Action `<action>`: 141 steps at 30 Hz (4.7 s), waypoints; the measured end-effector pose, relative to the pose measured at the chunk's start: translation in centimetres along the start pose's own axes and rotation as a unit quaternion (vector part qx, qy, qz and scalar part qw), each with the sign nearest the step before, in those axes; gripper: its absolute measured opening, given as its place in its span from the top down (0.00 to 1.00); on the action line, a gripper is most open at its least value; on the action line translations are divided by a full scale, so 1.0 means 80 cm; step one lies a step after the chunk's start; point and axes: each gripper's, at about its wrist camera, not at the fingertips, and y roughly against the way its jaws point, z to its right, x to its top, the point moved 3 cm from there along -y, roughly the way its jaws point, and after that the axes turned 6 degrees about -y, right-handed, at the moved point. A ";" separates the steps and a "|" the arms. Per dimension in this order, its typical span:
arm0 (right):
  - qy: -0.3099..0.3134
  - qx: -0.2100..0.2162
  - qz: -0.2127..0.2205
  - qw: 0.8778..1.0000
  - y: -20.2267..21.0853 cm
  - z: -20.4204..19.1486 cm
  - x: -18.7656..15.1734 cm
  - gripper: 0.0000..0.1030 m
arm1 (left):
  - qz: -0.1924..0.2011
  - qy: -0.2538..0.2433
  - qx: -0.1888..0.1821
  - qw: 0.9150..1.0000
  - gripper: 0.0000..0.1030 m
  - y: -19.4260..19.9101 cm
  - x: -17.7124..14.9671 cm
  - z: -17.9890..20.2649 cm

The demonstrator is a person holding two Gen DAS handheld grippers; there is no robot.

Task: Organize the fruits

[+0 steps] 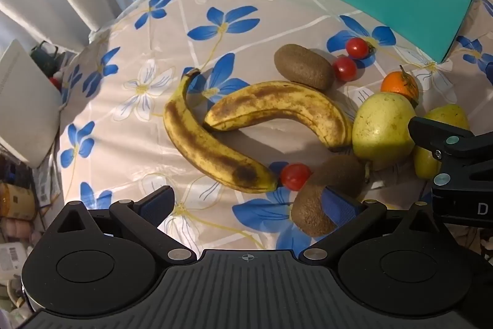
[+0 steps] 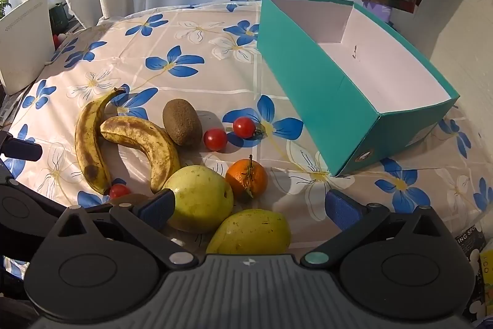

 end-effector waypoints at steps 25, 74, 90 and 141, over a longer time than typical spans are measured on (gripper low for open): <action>-0.003 0.003 0.000 1.000 -0.005 0.001 0.003 0.00 | -0.001 0.019 0.008 1.000 0.00 -0.002 0.002 -0.009; -0.006 0.020 -0.004 1.000 -0.009 0.004 0.007 0.00 | -0.006 0.045 0.009 0.999 0.00 -0.004 0.006 -0.022; -0.006 0.023 -0.004 1.000 -0.007 0.009 0.007 0.00 | -0.014 0.031 0.007 0.999 0.00 -0.006 0.010 -0.014; -0.061 0.042 -0.019 0.997 -0.020 0.061 -0.002 0.00 | 0.006 0.155 -0.068 0.986 0.00 -0.059 0.042 -0.094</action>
